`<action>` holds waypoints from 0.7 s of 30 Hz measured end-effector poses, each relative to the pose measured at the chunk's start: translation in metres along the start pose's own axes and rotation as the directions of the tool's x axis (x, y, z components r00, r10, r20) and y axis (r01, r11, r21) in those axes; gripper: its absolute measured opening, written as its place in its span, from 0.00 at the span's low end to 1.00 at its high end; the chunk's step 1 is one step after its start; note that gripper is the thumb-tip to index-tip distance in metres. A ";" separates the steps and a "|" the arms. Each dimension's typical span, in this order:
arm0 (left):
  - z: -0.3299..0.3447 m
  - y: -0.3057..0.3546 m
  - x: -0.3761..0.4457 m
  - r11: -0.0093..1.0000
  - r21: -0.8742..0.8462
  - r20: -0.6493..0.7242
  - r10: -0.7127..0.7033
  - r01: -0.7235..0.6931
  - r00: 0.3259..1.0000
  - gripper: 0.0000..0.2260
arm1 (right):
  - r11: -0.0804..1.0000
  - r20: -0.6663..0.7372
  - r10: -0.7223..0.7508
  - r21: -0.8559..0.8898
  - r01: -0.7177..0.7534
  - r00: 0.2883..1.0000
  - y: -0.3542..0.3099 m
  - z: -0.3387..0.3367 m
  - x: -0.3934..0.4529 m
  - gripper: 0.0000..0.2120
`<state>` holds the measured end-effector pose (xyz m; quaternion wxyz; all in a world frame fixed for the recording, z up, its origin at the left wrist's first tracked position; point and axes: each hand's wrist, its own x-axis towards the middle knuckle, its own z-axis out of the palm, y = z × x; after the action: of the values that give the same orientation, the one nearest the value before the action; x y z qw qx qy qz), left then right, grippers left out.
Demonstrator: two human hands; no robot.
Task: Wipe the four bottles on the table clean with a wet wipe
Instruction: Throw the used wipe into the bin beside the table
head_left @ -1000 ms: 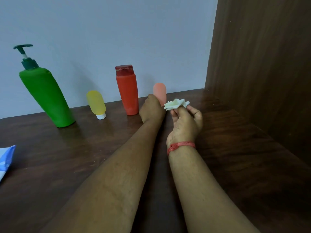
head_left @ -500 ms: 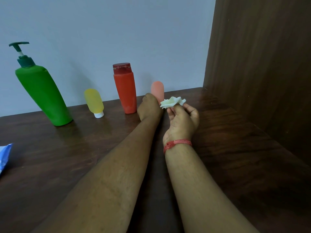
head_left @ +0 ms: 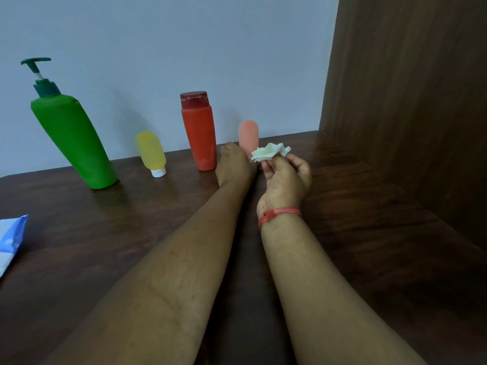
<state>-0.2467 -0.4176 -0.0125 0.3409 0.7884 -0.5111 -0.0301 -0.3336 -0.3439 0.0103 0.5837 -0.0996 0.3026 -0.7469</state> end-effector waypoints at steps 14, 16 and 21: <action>-0.108 -0.082 -0.111 0.887 0.278 0.077 0.361 -0.367 0.929 0.22 | 0.851 0.313 -0.032 -0.490 0.190 0.949 0.004 -0.005 -0.036 0.10; -0.139 -0.105 -0.132 0.866 0.369 0.110 0.321 -0.339 0.940 0.25 | 0.705 0.453 0.036 -0.644 0.299 0.891 0.011 -0.007 -0.064 0.10; -0.204 -0.159 -0.178 0.852 0.470 0.130 0.191 -0.230 0.973 0.34 | 0.432 0.595 0.249 -0.775 0.462 0.764 0.033 -0.013 -0.130 0.10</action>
<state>-0.1252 -0.1284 0.0000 0.1148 0.7858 -0.5987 0.1047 -0.2743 -0.2234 0.0074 0.4512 -0.6578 0.4266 -0.4264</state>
